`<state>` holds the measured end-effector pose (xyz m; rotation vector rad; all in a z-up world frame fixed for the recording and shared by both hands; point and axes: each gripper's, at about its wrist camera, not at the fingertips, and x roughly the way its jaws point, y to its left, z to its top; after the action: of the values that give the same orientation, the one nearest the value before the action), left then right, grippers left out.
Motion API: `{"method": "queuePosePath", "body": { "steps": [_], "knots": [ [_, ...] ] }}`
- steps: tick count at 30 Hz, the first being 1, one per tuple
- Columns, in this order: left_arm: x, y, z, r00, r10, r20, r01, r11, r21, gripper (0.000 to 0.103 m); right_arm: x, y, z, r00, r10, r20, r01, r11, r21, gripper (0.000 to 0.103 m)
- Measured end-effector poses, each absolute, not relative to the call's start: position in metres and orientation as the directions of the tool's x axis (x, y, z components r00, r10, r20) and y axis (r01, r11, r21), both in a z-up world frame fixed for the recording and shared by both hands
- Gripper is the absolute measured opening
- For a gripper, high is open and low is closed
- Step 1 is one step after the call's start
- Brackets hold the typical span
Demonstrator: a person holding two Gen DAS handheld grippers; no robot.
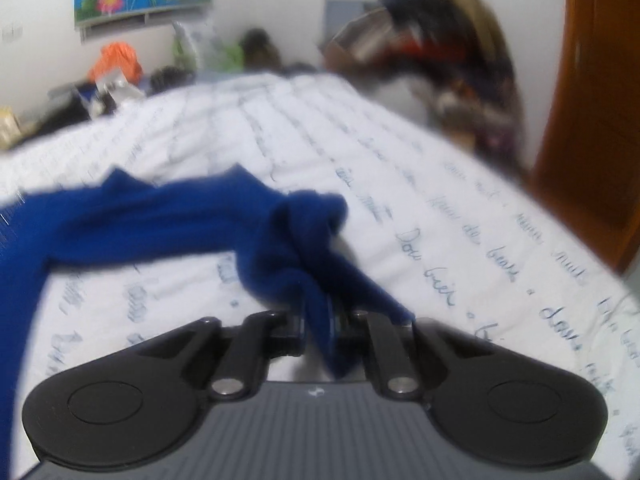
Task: Fold small clothes
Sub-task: 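Grasp a blue sweater sleeve with the right tool and fold it across the body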
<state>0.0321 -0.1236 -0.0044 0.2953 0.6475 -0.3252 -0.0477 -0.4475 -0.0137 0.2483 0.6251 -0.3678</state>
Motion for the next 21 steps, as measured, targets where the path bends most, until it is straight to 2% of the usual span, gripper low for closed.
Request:
{"method": "queuePosePath", "body": {
  "steps": [3,5,8,13,15,16,18,19,20,21],
  "knots": [
    [0.033,-0.126,-0.006,0.747,-0.196,-0.636,0.387,0.905,0.176,0.103,-0.056,-0.487,0.005,0.819,-0.131,-0.559,0.383,0.85,0.362,0.009],
    [0.032,-0.127,-0.006,0.742,-0.195,-0.641,0.389,0.904,0.176,0.103,-0.056,-0.516,0.02,0.837,-0.143,-0.528,0.409,0.805,0.43,0.009],
    [0.033,-0.131,-0.009,0.735,-0.197,-0.649,0.398,0.9,0.177,0.103,-0.039,-0.559,0.033,0.798,-0.248,-0.548,0.506,0.77,0.389,0.009],
    [0.037,-0.142,-0.01,0.726,-0.203,-0.657,0.411,0.894,0.178,0.103,0.0,-0.616,0.023,0.726,-0.335,-0.6,0.615,0.707,0.349,0.009],
    [0.04,-0.147,-0.008,0.732,-0.204,-0.65,0.409,0.895,0.18,0.103,0.011,-0.625,0.011,0.671,-0.392,-0.63,0.671,0.684,0.288,0.013],
    [0.042,-0.149,-0.006,0.737,-0.204,-0.644,0.409,0.894,0.185,0.103,0.014,-0.627,0.006,0.614,-0.448,-0.649,0.724,0.648,0.237,0.022],
    [0.045,-0.153,-0.005,0.739,-0.199,-0.643,0.411,0.89,0.197,0.103,0.008,-0.627,0.001,0.541,-0.544,-0.641,0.799,0.571,0.189,0.046],
    [0.045,-0.153,-0.004,0.739,-0.199,-0.643,0.414,0.888,0.201,0.103,-0.004,-0.626,0.001,0.551,-0.571,-0.608,0.81,0.542,0.225,0.071],
    [0.045,-0.154,-0.005,0.74,-0.201,-0.642,0.416,0.886,0.202,0.103,-0.019,-0.627,-0.001,0.584,-0.581,-0.568,0.803,0.518,0.295,0.086],
    [0.044,-0.153,-0.005,0.739,-0.201,-0.643,0.418,0.886,0.203,0.103,-0.032,-0.628,-0.003,0.613,-0.573,-0.544,0.788,0.498,0.363,0.086]
  ]
}}
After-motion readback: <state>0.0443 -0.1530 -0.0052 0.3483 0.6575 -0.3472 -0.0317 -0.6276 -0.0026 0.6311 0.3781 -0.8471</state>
